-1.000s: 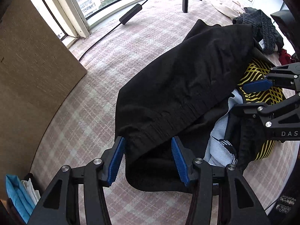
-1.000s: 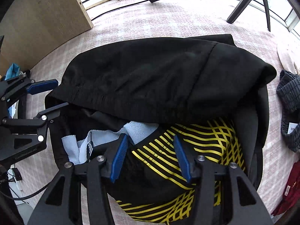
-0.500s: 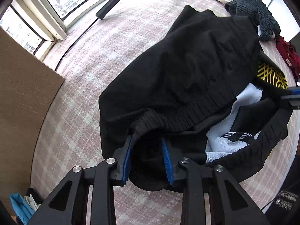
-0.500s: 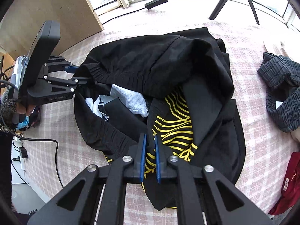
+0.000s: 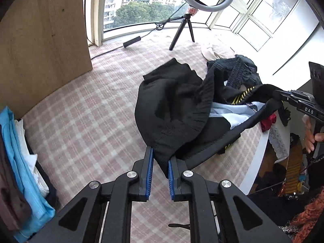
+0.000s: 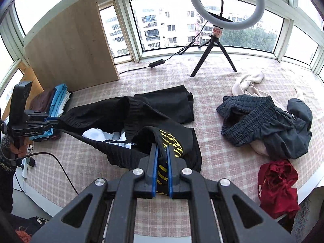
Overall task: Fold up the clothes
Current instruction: 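Lift the black shorts with both grippers and shake them out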
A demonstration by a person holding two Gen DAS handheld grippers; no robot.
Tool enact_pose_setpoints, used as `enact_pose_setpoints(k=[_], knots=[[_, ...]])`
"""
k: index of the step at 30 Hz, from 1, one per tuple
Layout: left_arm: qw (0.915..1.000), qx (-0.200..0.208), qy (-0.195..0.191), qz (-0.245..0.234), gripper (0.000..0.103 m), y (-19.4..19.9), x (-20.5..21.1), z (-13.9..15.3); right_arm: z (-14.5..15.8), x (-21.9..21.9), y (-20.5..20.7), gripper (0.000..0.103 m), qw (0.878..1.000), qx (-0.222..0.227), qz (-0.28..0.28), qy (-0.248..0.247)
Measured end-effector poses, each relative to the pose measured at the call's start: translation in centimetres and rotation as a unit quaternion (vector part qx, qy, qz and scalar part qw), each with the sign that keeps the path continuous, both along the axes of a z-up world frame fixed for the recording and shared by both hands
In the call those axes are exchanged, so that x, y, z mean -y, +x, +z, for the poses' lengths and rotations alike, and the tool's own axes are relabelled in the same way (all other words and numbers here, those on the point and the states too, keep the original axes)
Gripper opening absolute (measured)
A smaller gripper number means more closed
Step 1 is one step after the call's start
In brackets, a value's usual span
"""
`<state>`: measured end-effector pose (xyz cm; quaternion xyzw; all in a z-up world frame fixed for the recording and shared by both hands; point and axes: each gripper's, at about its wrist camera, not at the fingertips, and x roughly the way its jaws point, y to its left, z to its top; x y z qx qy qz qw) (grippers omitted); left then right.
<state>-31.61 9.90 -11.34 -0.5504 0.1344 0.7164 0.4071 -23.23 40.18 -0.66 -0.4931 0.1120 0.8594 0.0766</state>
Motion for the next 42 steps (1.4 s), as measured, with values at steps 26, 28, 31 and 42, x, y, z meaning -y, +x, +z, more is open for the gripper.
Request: enact_pose_setpoints(k=[26, 28, 31, 42], knots=[[0.979, -0.071, -0.139, -0.132, 0.009, 5.0, -7.8, -10.2, -13.7, 3.2, 3.3, 0.048, 0.986, 0.145, 0.055, 0.066], [0.9855, -0.053, -0.12, -0.108, 0.006, 3.4, -7.1, -9.4, -14.4, 2.3, 3.4, 0.044, 0.986, 0.15, 0.052, 0.05], [0.9939, -0.042, -0.083, -0.06, 0.005, 0.9, -5.0, -6.8, -14.4, 0.4, 3.9, 0.015, 0.988, 0.15, 0.029, 0.022], [0.9737, -0.184, 0.09, 0.1, 0.004, -6.1, 1.0, 17.5, 10.4, -4.5, 0.3, 0.007, 0.994, -0.081, -0.009, 0.075]])
